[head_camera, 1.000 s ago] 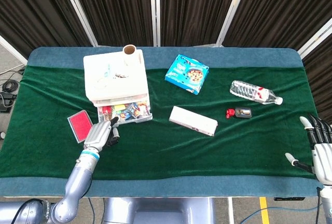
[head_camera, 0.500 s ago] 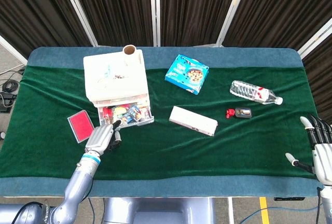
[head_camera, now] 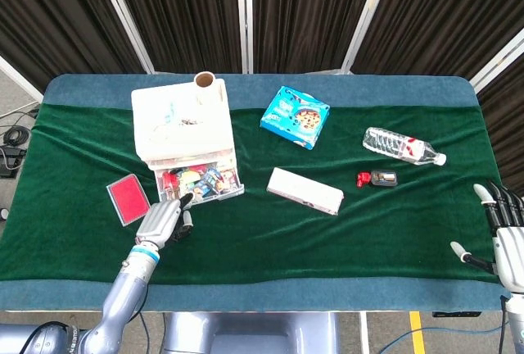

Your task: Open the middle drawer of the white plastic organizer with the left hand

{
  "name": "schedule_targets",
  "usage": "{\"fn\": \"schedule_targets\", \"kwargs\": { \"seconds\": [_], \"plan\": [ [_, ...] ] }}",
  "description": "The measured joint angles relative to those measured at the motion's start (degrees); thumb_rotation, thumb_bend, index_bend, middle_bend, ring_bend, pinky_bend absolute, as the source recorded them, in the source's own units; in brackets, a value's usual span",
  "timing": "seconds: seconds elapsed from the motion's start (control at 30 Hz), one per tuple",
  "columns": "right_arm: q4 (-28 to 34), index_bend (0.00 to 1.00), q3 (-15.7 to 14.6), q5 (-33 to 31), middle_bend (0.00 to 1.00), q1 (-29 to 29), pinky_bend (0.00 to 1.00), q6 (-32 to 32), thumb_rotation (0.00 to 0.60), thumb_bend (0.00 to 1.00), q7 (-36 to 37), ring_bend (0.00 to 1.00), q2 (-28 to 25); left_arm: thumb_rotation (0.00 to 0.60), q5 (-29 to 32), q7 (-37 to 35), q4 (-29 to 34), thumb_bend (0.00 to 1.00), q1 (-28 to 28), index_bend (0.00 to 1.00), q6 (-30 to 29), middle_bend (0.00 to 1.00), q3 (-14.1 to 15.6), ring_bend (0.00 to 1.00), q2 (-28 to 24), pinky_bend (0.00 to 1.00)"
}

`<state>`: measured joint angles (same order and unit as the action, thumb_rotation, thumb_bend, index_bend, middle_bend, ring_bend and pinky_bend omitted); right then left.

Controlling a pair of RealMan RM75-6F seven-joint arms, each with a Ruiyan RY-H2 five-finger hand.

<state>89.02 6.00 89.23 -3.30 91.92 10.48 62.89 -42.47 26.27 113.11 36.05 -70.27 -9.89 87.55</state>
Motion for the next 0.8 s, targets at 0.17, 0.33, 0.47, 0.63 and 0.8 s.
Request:
{"fn": "schedule_targets", "kwargs": {
  "seconds": [0.17, 0.33, 0.47, 0.63, 0.8],
  "plan": [
    [0.1, 0.03, 0.0, 0.0, 0.0, 0.0, 0.0, 0.0, 0.6, 0.04, -0.1, 0.0, 0.0, 0.6, -0.1, 0.1, 0.4, 1.0, 0.0, 0.28, 0.0, 0.83, 0.2, 0.69, -0.2, 0.69],
    [0.1, 0.03, 0.1, -0.1, 0.0, 0.1, 0.0, 0.2, 0.6, 0.03, 0.0, 0.0, 0.0, 0.6, 0.2, 0.2, 0.3, 1.0, 0.1, 0.27, 0.1, 0.83, 0.4, 0.69, -0.2, 0.69],
    [0.0, 0.03, 0.1, -0.1, 0.0, 0.1, 0.0, 0.1, 0.6, 0.03, 0.0, 0.0, 0.0, 0.6, 0.2, 0.2, 0.4, 1.0, 0.2, 0.27, 0.2, 0.83, 0.5, 0.69, -0.3, 0.69],
    [0.0, 0.03, 0.1, -0.2, 0.0, 0.1, 0.0, 0.2, 0.6, 0.03, 0.1, 0.0, 0.0, 0.6, 0.0, 0.1, 0.8, 1.0, 0.2, 0.27, 0.2, 0.83, 0.6, 0.69, -0.3, 0.69],
    [0.0, 0.03, 0.1, -0.2, 0.0, 0.1, 0.0, 0.1, 0.6, 0.03, 0.2, 0.0, -0.1, 0.6, -0.4, 0.0, 1.0, 1.0, 0.1, 0.27, 0.1, 0.83, 0.7, 0.69, -0.4, 0.69]
  ]
}}
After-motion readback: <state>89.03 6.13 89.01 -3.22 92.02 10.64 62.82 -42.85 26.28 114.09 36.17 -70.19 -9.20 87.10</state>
